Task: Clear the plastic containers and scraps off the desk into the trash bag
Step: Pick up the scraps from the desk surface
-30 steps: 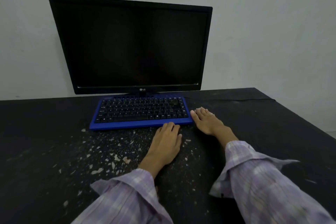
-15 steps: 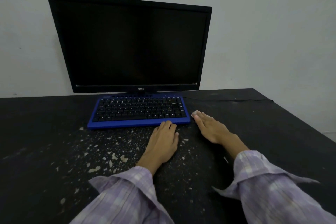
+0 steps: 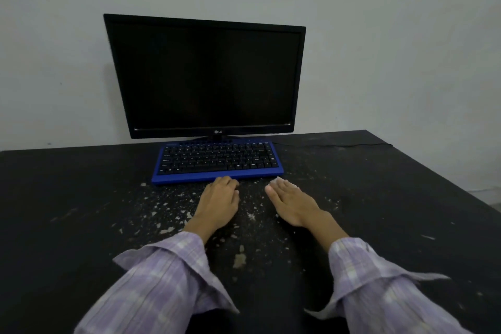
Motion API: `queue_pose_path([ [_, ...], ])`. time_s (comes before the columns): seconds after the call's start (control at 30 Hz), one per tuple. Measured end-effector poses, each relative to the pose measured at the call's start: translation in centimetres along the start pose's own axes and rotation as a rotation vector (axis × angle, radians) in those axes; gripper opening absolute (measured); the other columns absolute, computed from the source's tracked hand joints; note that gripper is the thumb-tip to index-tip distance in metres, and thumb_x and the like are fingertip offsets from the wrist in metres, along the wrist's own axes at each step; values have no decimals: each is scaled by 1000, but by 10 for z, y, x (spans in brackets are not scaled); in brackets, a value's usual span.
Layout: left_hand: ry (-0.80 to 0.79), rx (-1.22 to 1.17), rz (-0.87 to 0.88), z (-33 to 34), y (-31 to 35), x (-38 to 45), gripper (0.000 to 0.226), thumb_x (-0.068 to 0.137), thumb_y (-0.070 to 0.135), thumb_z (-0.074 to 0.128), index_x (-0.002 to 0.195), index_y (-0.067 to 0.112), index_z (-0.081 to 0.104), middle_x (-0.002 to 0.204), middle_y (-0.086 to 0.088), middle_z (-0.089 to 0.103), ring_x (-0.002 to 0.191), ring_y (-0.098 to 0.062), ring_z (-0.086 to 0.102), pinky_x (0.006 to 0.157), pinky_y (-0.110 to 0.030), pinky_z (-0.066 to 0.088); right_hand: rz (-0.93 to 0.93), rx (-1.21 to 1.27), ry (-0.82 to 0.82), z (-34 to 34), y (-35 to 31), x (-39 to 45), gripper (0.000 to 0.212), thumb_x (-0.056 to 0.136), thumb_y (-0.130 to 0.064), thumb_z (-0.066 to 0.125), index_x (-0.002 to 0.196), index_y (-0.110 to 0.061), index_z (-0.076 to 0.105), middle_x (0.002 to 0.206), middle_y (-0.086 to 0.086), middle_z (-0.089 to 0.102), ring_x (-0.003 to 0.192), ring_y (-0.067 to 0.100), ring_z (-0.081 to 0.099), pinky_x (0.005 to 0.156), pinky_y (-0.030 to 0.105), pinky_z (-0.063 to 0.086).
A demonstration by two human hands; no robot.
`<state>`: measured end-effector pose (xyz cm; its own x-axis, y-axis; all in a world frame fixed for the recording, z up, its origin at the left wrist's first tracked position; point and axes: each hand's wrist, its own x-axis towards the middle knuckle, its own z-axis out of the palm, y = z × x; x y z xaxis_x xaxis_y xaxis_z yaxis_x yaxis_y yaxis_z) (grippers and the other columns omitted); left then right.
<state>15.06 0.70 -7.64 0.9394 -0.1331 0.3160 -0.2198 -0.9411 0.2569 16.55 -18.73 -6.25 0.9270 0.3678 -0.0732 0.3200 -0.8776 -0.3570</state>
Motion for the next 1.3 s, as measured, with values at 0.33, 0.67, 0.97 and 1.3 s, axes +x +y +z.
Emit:
queue_pose_path([
  [0.33, 51, 38, -153, -29, -73, -45, 31, 97, 23, 40, 123, 14, 53, 124, -3, 54, 114, -16, 49, 96, -31, 42, -189, -23, -92, 29, -96, 18, 57, 102, -45, 16, 147, -13, 27, 158, 6, 19, 146, 17, 12, 117, 33, 7],
  [0.67, 97, 34, -197, -39, -114, -58, 29, 94, 15, 43, 119, 11, 56, 121, -6, 56, 111, -20, 51, 95, -33, 42, -303, -22, -190, 52, -164, 48, 56, 102, -45, 14, 151, -17, 19, 159, -1, 15, 147, 13, 9, 118, 35, 3],
  [0.97, 79, 44, -157, -27, -98, -47, 34, 96, 21, 41, 128, 12, 51, 127, -4, 51, 116, -18, 48, 98, -31, 40, -213, -5, -126, 37, -116, 42, 57, 100, -50, 11, 150, -26, 22, 158, -9, 18, 145, 8, 14, 117, 34, 5],
  [1.3, 35, 46, -118, -13, -75, -33, 38, 98, 23, 38, 133, 11, 46, 133, -4, 47, 123, -19, 44, 103, -32, 38, 35, -62, -60, 3, -24, 29, 58, 99, -53, 10, 150, -28, 21, 159, -6, 17, 146, 13, 15, 117, 41, 12],
])
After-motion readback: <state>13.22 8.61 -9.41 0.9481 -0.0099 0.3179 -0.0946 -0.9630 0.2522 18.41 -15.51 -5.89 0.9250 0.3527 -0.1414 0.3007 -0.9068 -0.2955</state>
